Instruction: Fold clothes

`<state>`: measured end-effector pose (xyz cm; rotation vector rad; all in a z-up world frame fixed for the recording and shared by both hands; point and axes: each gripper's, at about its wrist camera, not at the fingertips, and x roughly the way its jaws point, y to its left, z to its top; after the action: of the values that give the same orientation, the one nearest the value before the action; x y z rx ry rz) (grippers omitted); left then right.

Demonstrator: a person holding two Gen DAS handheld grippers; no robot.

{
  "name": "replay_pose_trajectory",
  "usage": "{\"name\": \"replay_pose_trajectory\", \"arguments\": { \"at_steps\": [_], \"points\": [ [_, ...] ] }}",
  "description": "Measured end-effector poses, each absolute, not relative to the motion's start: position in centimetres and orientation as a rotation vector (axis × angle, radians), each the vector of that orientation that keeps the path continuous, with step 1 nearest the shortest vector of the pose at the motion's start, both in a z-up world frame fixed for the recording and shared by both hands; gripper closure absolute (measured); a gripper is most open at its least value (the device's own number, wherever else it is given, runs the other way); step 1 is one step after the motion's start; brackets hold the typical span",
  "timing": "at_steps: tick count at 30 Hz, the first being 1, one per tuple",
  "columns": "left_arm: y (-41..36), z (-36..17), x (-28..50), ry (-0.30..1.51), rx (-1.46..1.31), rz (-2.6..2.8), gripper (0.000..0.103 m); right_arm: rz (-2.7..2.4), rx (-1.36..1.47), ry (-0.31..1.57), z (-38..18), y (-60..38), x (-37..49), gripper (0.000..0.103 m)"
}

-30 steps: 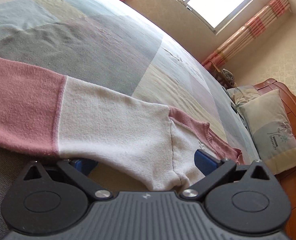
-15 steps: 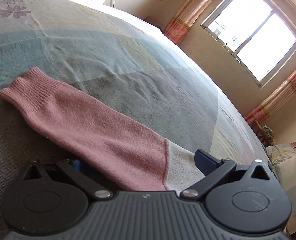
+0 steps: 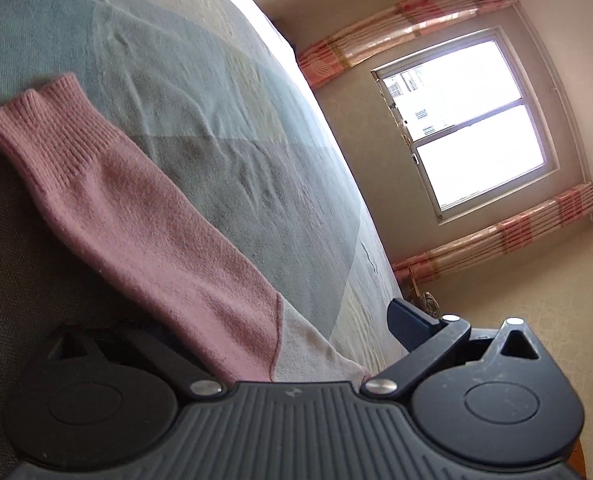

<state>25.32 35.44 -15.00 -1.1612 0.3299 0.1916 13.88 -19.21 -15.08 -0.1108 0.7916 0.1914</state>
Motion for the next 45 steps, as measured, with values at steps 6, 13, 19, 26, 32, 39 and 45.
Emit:
{"name": "replay_pose_trajectory", "arguments": {
  "at_steps": [6,13,19,26,32,39,45],
  "points": [
    [36.4,-16.6,25.8,0.415,-1.109,0.326,0.084,0.187,-0.11,0.787,-15.1,-19.1,13.8,0.0],
    [35.5,-14.7,28.4,0.461,-0.83,0.404,0.093,0.187,-0.109,0.782,-15.2,-19.1,13.9,0.0],
    [36.0,-12.4,29.1,0.419,-0.708,0.438,0.093,0.185,-0.105,0.771,-15.3,-19.0,13.9,0.0],
    [38.9,-13.8,24.5,0.389,-0.96,0.484,0.09,0.179,-0.103,0.76,-15.4,-18.9,14.1,0.0],
    [38.6,-11.3,21.9,0.259,-0.828,0.775,0.051,0.175,-0.103,0.756,-15.4,-18.9,14.1,0.0],
    [36.4,-8.4,20.9,0.182,-0.665,0.777,0.038,0.171,-0.101,0.752,-15.5,-18.8,14.0,0.0],
    [36.5,-8.8,23.8,0.426,-0.93,0.534,0.038,0.17,-0.1,0.75,-15.5,-18.8,14.0,0.0]
  ]
}}
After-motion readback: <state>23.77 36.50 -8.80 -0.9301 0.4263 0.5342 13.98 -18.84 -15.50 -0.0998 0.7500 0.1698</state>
